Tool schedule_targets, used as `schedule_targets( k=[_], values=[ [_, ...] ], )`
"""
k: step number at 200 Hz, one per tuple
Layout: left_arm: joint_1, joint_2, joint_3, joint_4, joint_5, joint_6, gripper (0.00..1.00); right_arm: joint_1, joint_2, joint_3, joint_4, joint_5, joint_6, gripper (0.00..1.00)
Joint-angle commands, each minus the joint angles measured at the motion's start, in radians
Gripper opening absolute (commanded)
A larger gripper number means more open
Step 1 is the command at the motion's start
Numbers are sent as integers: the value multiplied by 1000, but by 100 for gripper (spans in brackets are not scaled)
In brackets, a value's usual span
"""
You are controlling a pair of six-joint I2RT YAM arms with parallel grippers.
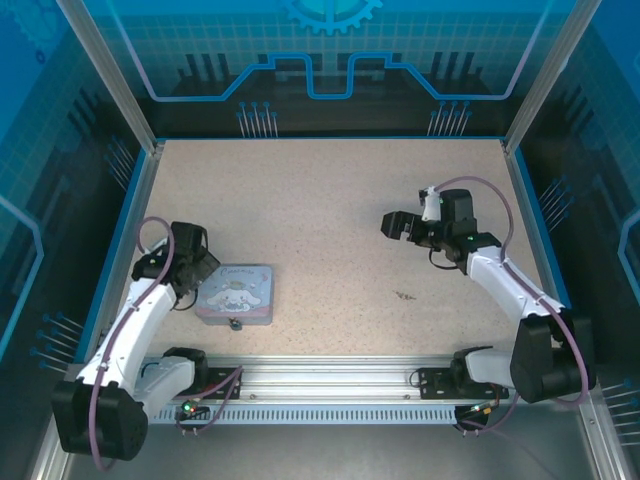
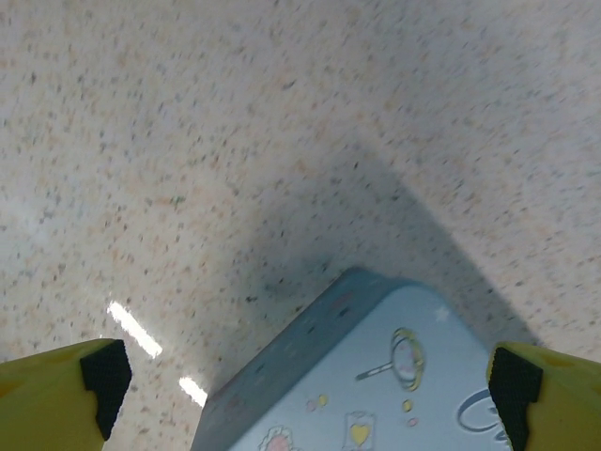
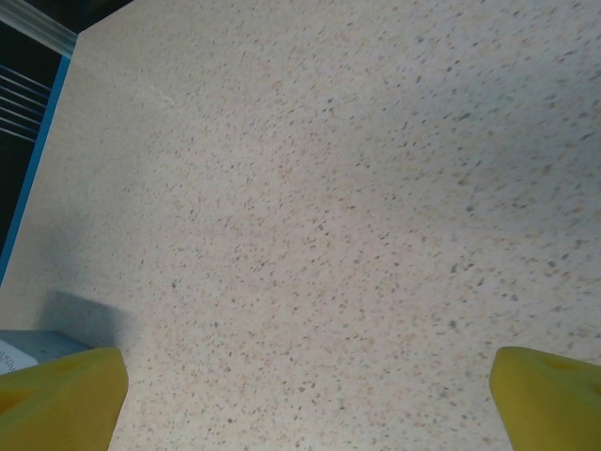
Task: Unlock the padlock with the key
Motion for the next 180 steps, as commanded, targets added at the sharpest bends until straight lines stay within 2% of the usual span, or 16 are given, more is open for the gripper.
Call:
schedule_targets(
  k=[1,22,68,134,180],
  values=[
    [-39,1,-31,-33,22,-58,99,38,27,49,-62,41,28,100],
    [-88,13,-40,-8,35,-70,99,62,55,69,-98,47,43,100],
    [-224,53,-44,50,57,-122,99,88,45,-12,-1,-105,97,100],
    [-446,132,-21,215,90,-291,99,177,-38,-42,-70,-66,105,100],
    [-590,359,114,353,80,-326,99,196,-46,-43,-81,-40,111,100]
  ],
)
